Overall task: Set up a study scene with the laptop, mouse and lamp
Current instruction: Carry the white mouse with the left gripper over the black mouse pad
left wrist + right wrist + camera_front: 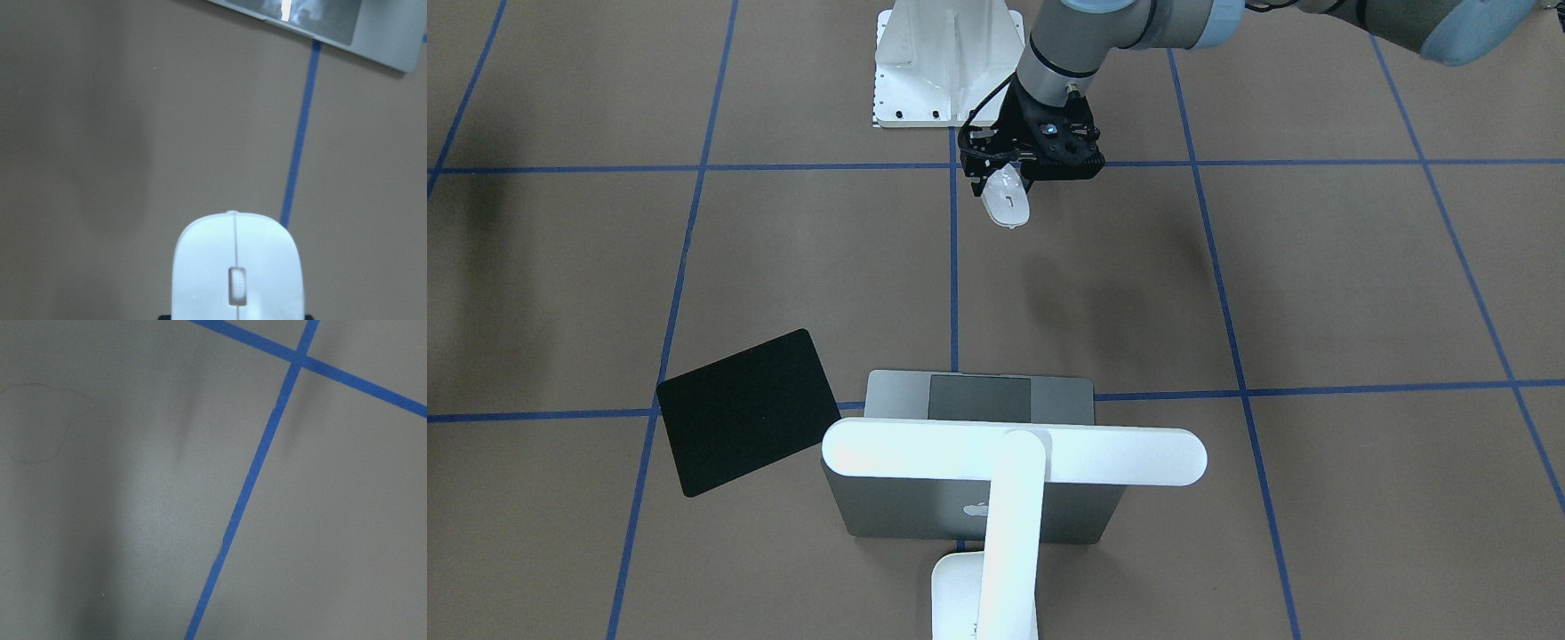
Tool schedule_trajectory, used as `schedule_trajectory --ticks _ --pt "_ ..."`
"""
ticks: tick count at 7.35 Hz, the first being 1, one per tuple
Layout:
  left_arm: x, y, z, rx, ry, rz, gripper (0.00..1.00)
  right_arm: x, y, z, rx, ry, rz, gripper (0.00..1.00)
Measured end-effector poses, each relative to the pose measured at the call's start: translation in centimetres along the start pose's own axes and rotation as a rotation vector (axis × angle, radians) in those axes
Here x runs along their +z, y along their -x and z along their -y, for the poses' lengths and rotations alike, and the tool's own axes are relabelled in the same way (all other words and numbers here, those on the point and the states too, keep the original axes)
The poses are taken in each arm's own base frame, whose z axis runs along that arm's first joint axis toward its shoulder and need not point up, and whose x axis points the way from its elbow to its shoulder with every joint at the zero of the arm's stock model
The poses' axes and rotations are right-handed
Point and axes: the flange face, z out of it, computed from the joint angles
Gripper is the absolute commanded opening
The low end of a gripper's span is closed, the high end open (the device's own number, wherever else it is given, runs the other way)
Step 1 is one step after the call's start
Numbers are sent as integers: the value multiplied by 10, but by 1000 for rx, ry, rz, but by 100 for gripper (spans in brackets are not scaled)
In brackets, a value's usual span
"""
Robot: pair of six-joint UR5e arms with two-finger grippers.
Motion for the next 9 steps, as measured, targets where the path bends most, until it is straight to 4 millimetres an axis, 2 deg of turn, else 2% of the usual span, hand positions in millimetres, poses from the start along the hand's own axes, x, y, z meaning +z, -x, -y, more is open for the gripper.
schedule_trajectory --ticks 3,6,9 --pt "11 -77 14 -67 -79 -15 0 -5 2 7 -5 -10 -3 100" --pt "35 -161 33 -111 -172 0 0 -8 2 17 -18 -27 -8 100" --pt "64 -213 48 -142 -282 -22 0 4 -7 22 -32 -46 -14 100"
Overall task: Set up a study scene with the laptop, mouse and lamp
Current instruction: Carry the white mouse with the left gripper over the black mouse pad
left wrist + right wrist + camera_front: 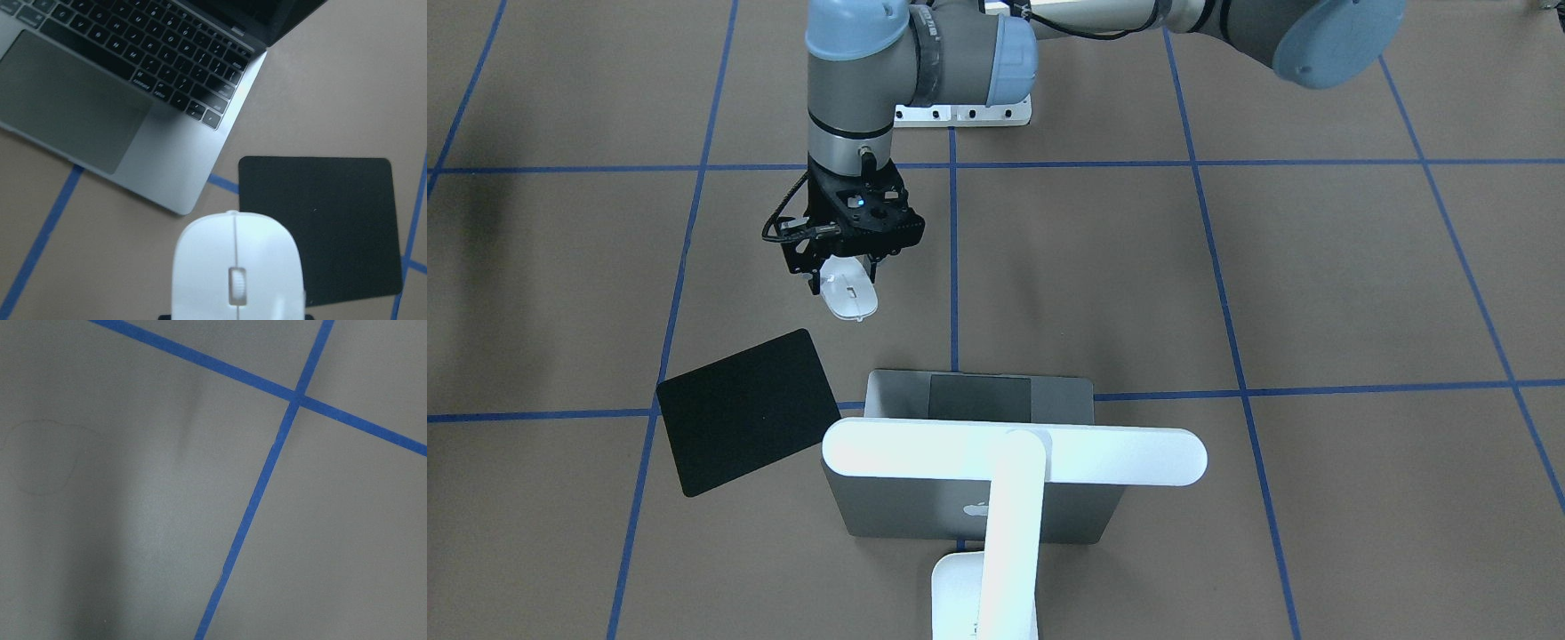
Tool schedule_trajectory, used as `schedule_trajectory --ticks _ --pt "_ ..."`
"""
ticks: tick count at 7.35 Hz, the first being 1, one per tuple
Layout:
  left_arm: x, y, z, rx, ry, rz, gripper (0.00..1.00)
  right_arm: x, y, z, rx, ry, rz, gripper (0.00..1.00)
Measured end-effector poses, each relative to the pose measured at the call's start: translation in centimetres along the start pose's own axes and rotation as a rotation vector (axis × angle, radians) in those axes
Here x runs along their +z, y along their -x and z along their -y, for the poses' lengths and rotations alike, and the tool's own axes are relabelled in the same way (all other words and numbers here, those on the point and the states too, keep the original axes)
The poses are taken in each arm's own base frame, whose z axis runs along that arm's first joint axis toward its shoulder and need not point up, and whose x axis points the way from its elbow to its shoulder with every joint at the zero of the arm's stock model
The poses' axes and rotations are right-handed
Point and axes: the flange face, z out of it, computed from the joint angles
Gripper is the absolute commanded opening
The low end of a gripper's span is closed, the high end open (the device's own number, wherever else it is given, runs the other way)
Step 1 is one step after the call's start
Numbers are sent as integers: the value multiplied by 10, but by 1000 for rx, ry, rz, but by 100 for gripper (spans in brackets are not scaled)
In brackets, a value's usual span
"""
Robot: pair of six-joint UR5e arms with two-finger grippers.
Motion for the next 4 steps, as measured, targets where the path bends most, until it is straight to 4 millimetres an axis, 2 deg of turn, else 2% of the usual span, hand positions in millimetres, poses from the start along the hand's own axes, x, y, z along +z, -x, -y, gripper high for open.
schedule_trajectory --ticks 2,4 --pt "18 -19 -11 -7 -75 4 0 6 -4 1 -2 -3 -1 100" --pt "43 -22 -34 -11 -145 13 0 6 -5 1 -3 -6 1 100"
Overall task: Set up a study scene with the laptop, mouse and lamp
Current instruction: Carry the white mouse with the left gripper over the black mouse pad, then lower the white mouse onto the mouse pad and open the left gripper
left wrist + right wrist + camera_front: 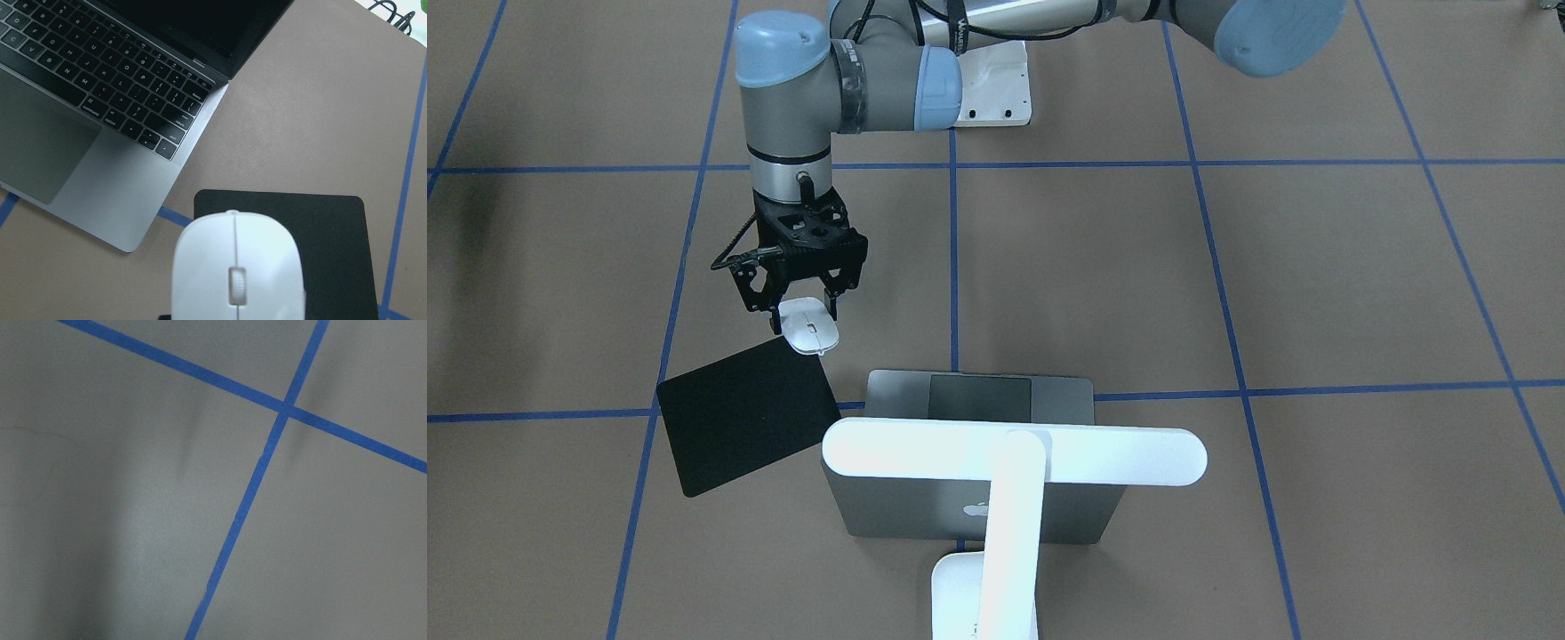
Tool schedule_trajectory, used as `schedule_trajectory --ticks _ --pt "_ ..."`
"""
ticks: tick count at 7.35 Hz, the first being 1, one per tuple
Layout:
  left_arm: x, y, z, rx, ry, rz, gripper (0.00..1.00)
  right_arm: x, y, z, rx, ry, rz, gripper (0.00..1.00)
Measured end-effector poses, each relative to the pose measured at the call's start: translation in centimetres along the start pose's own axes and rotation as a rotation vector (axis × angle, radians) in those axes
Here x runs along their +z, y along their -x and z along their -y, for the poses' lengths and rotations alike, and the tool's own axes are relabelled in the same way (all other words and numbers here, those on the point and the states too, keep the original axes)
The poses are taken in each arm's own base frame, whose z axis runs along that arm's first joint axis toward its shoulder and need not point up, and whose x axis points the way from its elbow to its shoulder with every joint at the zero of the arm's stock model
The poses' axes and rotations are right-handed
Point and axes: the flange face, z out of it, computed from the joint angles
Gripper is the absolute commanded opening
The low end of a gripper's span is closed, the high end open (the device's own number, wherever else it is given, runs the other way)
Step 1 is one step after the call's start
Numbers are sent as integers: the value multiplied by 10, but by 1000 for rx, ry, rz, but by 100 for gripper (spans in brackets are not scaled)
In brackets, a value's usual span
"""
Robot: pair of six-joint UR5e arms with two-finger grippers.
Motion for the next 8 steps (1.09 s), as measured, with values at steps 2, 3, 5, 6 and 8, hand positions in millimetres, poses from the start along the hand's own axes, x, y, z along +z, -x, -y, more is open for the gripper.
schedule_trajectory --ticks 2,3,5,6,8 --pt "16 -2 -34 -7 -57 0 0 0 0 1 -2 -3 1 100" --pt "21 -5 -48 -9 -88 -3 0 0 0 1 -2 -5 1 100" --pt "26 -7 -62 -3 -137 -9 6 -1 1 1 -3 -7 1 100" --pt "27 -8 -63 2 -153 -9 26 -1 1 0 -3 -7 2 100" --pt "26 -13 -62 7 -184 -13 51 -1 1 -1 -4 -7 2 100"
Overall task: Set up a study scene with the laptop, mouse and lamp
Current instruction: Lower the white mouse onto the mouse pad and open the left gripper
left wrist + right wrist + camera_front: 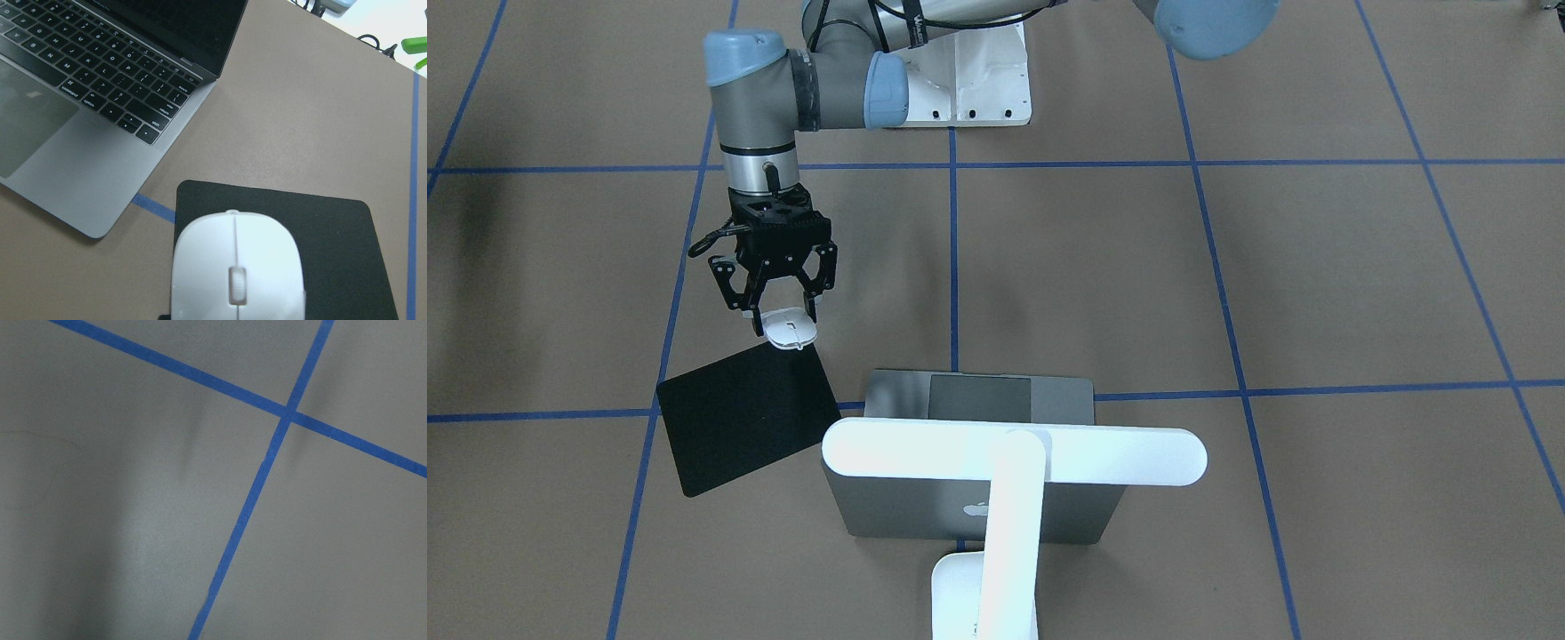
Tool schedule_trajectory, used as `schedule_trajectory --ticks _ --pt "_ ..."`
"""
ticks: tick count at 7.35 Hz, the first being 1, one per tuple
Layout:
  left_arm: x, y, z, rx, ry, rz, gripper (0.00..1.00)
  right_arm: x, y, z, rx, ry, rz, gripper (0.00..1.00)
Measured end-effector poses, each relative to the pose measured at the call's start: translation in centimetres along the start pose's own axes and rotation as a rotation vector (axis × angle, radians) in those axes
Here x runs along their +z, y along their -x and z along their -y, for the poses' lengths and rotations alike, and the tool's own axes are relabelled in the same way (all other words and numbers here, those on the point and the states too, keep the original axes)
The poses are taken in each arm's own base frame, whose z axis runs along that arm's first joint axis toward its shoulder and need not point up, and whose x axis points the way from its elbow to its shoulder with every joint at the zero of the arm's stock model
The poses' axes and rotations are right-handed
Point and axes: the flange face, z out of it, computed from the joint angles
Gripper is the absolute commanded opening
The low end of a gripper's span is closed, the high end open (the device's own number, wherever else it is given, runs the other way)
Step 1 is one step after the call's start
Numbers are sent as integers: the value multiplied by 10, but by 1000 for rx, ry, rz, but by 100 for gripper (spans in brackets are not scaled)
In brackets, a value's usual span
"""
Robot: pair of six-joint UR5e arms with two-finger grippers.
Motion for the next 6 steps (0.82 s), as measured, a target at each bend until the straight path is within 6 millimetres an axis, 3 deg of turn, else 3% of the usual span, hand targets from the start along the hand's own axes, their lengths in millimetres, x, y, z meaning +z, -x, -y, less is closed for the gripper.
schedule_trajectory --ticks 5,6 --pt "-9 -15 3 -14 -41 -17 65 -1 0 -2 -1 -1 1 100" --pt "-10 -17 3 -16 -42 -18 80 0 0 -2 -1 -1 1 100"
